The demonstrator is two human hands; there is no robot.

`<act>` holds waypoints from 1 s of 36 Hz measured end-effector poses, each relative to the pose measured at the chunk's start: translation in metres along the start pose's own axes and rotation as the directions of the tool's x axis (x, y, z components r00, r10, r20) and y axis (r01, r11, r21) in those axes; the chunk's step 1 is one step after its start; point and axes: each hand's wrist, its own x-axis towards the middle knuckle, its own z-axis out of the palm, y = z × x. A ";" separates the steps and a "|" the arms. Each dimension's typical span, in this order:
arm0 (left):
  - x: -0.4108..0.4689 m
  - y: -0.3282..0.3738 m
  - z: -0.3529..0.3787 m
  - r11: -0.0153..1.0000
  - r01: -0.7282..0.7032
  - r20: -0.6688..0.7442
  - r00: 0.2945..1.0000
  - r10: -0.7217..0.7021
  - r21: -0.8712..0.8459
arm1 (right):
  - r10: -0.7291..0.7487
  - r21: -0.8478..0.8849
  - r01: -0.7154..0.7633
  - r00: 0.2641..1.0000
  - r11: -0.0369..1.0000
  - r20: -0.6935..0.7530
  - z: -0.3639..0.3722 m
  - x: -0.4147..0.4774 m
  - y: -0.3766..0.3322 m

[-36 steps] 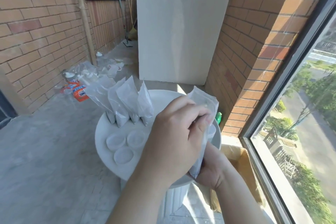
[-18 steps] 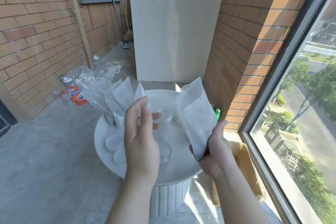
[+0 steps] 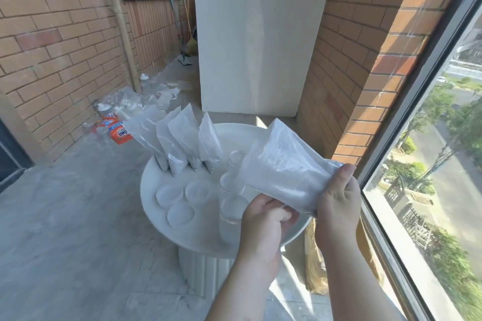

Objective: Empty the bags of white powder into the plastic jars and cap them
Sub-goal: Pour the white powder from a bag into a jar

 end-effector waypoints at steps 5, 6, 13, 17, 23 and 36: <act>0.007 -0.005 0.004 0.999 0.023 -0.014 1.000 -0.024 -0.048 | -0.050 -0.063 0.047 0.998 0.997 -0.042 -0.003 -0.002 -0.002; 0.009 -0.007 0.004 0.998 0.028 -0.014 0.999 -0.029 -0.055 | -0.056 -0.074 0.053 0.998 0.996 -0.041 -0.003 -0.003 -0.002; 0.014 -0.022 0.004 0.978 0.120 0.003 0.993 -0.121 -0.171 | -0.153 -0.134 0.153 0.988 0.979 0.014 -0.008 -0.004 -0.007; 0.015 -0.025 0.003 0.958 0.153 0.032 0.988 -0.150 -0.241 | -0.217 -0.178 0.222 0.975 0.959 0.046 -0.010 -0.006 -0.007; 0.021 -0.030 -0.005 0.919 0.209 0.037 0.977 -0.209 -0.335 | -0.265 -0.192 0.272 0.962 0.943 0.064 -0.009 -0.006 -0.004; 0.015 -0.027 -0.006 0.880 0.230 0.052 0.972 -0.230 -0.415 | -0.315 -0.197 0.334 0.941 0.922 0.122 -0.006 -0.014 -0.005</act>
